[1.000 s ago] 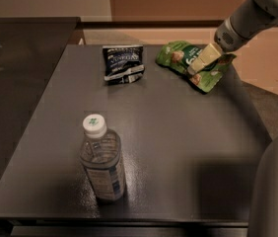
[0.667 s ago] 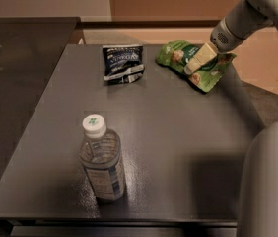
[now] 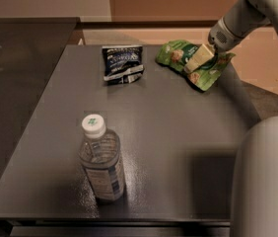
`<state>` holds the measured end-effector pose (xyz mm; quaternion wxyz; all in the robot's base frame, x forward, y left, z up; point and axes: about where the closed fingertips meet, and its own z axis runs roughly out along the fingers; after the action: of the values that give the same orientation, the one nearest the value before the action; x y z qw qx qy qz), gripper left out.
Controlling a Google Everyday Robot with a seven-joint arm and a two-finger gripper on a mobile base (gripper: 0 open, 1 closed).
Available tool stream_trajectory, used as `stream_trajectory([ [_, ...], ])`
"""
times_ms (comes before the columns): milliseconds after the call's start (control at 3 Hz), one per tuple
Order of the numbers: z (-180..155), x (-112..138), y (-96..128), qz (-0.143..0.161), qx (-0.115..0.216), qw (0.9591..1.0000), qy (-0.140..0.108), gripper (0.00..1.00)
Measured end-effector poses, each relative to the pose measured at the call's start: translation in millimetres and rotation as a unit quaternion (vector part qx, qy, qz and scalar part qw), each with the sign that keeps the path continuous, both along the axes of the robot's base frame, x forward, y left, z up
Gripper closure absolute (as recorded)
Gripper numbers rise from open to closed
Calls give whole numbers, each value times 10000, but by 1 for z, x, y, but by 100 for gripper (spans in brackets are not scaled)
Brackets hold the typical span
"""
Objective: Move green rice chip bag near blue plastic bottle
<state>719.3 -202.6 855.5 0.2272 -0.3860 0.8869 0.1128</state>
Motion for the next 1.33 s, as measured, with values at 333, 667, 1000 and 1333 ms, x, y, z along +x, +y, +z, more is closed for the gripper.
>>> stream_trajectory([
  [333, 9, -5, 2, 78, 102, 9999, -6, 64],
  [667, 23, -14, -1, 97, 139, 9998, -97, 86],
  [1000, 40, -28, -6, 159, 104, 9995, -248, 100],
  [1333, 57, -57, -8, 318, 40, 9987, -386, 100],
])
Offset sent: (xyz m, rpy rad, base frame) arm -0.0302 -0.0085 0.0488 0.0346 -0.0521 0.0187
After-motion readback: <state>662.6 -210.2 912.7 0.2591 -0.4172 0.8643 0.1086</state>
